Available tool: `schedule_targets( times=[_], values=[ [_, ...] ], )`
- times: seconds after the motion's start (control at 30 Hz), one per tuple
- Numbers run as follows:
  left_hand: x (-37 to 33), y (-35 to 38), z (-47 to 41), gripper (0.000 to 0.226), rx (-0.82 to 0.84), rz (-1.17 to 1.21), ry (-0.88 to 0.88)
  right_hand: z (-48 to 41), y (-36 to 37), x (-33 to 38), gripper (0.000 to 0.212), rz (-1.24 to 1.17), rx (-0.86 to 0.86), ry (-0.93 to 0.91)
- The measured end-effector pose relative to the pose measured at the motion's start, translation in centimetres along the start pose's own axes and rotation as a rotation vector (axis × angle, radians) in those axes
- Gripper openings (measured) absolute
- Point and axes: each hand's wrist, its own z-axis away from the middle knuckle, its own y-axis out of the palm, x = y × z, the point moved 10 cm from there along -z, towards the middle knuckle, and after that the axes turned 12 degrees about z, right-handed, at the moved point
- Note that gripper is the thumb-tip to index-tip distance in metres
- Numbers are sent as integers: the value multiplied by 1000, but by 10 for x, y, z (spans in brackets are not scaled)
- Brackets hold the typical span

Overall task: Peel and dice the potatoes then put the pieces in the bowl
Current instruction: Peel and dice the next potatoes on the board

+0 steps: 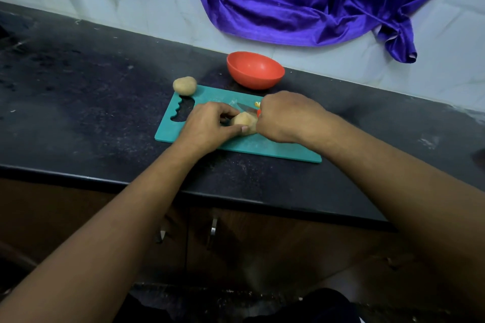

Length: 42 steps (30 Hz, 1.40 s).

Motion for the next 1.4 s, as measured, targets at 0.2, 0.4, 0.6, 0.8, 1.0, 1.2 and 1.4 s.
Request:
schedule_targets(
  times=[0.2, 0.4, 0.6, 0.8, 1.0, 1.2, 1.4],
  values=[
    [2, 1, -1, 37, 7, 19, -1, -15, 7, 3, 30, -13, 65, -45],
    [-1, 3, -2, 36, 35, 4, 25, -22, 14, -10, 28, -72, 55, -38],
    [-3, 5, -3, 38, 45, -52, 68, -20, 15, -7, 27, -78, 62, -30],
    [-6, 4, -2, 33, 40, -70, 95, -26, 17, 10, 22, -93, 57, -20],
    [-7, 5, -3, 29, 29, -45, 83, -23, 31, 11, 32, -160, 28, 50],
    [-5, 5, -5, 36, 22, -49, 76, -4, 51, 8, 27, -239, 70, 108],
    [-4, 5, -5, 37, 29, -56, 68, -1, 54, 13, 27, -242, 46, 137]
  ],
)
